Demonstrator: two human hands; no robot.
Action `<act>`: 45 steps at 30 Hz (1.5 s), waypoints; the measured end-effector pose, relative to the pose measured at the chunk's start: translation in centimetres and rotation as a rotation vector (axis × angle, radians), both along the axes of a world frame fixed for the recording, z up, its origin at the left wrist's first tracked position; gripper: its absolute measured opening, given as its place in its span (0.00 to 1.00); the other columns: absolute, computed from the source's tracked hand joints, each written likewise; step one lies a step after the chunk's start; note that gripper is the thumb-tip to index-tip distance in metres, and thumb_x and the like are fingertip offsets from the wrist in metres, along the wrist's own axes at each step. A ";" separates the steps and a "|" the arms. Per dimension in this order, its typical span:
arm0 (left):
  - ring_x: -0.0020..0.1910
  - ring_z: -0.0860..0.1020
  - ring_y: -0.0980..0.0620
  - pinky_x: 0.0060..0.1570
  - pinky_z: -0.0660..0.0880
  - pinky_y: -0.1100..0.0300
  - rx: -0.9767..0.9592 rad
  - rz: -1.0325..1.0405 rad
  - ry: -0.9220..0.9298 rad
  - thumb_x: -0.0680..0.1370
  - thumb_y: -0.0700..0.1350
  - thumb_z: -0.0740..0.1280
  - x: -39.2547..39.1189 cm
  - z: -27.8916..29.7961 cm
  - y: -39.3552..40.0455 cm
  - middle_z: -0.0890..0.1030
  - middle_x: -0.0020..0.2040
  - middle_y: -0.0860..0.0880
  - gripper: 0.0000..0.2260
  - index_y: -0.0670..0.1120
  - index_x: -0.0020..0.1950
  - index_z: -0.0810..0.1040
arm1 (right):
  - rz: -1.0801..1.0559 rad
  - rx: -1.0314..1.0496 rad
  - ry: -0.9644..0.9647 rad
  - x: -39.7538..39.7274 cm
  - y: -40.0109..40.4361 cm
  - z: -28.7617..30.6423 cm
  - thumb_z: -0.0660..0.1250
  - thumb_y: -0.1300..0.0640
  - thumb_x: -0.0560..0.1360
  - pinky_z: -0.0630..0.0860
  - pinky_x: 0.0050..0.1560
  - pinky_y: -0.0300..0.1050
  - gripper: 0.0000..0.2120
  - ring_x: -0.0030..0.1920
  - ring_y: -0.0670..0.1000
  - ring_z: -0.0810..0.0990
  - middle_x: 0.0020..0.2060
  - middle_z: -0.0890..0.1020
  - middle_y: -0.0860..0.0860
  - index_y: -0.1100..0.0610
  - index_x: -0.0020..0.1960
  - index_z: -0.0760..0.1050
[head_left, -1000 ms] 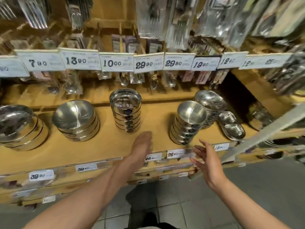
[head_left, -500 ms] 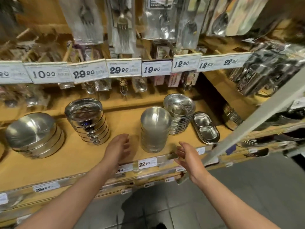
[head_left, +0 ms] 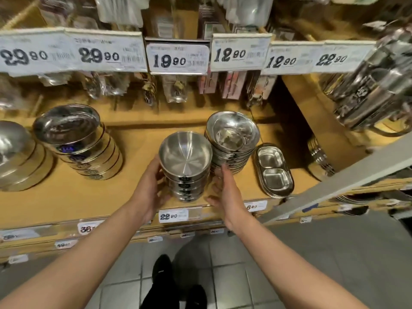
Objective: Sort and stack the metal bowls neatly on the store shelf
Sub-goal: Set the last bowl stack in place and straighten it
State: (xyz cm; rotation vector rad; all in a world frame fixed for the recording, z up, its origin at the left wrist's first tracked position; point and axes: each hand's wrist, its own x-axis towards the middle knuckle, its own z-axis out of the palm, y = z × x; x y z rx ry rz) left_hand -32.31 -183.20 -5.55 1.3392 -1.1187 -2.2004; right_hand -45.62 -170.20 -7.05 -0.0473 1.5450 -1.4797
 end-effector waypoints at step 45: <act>0.64 0.76 0.57 0.51 0.74 0.54 -0.174 -0.015 -0.003 0.78 0.72 0.54 -0.6 -0.1 -10.1 0.80 0.63 0.62 0.25 0.62 0.67 0.77 | 0.179 -0.073 0.138 0.2 -13.4 1.0 0.53 0.34 0.82 0.74 0.47 0.46 0.14 0.56 0.36 0.75 0.43 0.81 0.25 0.25 0.46 0.75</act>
